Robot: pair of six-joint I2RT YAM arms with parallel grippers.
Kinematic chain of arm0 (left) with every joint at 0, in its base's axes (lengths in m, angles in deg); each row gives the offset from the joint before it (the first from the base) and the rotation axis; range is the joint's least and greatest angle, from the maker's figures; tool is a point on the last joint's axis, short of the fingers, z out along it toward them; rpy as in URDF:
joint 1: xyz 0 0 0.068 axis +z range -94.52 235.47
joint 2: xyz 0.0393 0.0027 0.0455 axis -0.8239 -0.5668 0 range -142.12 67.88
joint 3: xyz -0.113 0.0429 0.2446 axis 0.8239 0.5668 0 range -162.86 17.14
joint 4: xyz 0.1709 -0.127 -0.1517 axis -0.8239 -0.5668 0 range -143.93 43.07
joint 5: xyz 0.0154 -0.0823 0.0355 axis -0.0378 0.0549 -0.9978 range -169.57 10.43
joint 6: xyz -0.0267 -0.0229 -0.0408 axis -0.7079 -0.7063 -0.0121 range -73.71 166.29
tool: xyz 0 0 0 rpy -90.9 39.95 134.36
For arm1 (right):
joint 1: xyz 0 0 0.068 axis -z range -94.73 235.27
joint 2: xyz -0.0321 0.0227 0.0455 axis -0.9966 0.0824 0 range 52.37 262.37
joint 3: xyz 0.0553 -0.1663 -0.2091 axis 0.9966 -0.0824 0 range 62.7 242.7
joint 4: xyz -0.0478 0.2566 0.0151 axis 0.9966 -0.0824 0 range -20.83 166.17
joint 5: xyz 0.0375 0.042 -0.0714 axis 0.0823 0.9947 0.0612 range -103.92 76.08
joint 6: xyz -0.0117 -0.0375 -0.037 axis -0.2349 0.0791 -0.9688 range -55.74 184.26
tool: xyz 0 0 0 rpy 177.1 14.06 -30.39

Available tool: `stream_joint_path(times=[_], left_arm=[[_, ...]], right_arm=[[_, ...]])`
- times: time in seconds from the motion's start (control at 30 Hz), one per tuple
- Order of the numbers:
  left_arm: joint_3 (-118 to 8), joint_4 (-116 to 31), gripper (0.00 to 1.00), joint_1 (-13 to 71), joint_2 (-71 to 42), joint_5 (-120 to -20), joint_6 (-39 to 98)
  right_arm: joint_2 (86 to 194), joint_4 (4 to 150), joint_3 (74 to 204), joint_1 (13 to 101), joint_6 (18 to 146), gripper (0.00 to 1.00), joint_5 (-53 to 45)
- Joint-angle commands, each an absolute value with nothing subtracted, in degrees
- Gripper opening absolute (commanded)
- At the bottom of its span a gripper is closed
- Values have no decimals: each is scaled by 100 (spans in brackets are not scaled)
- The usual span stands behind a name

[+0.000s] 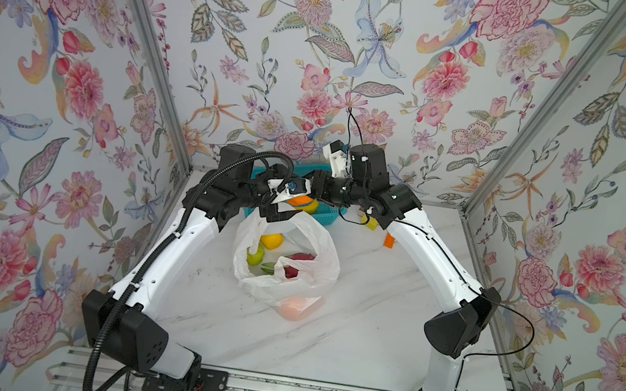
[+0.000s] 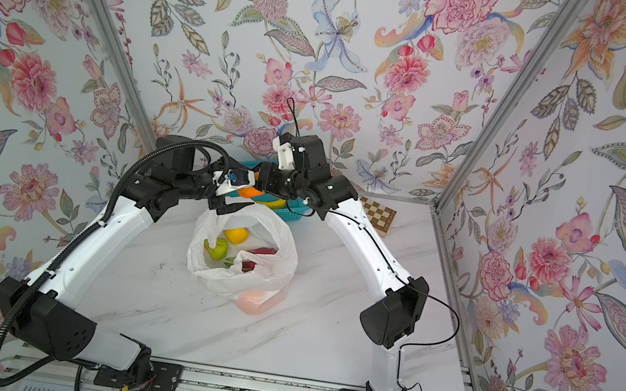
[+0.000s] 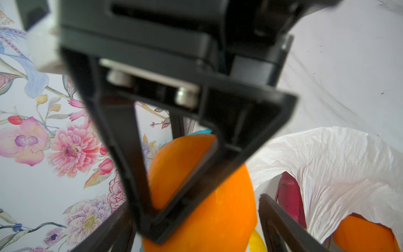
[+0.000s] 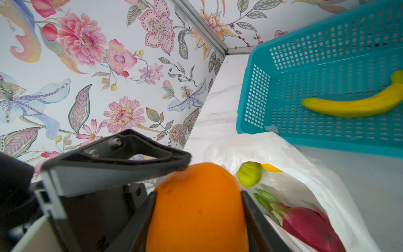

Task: Untie the knot of the plastic bag and take out the fruit
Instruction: 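Grasp the orange with the left gripper and open the right gripper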

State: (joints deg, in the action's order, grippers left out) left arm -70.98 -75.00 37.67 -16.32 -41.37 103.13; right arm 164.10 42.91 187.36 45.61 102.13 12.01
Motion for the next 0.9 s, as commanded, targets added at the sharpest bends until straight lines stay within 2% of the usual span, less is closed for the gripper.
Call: stream_joint_path(times=[0.0, 0.23, 0.33, 0.47, 0.6, 0.87], left_arm=[[-7237, -7452, 83, 3706, -1743, -4060, 10421], [-7255, -7169, 63, 3670, -1797, -4094, 10275], [-7192, -6853, 53, 3673, -1790, -4074, 10082], [-7029, -6391, 46, 3672, -1798, -4272, 9794], [-6950, -5802, 43, 3728, -1887, -4871, 9118], [-7681, -5557, 36, 4066, -2794, -5823, 7245]], right_arm=[[16312, 4580, 18925, 4585, 10337, 41, 1333], [16365, 4622, 18858, 4637, 10381, 42, 1547], [16390, 4620, 18825, 4659, 10422, 46, 1579], [16378, 4623, 18899, 4743, 10440, 61, 1472], [16147, 4620, 18700, 4935, 10401, 74, 969], [15205, 5181, 17257, 5302, 10446, 89, -253]])
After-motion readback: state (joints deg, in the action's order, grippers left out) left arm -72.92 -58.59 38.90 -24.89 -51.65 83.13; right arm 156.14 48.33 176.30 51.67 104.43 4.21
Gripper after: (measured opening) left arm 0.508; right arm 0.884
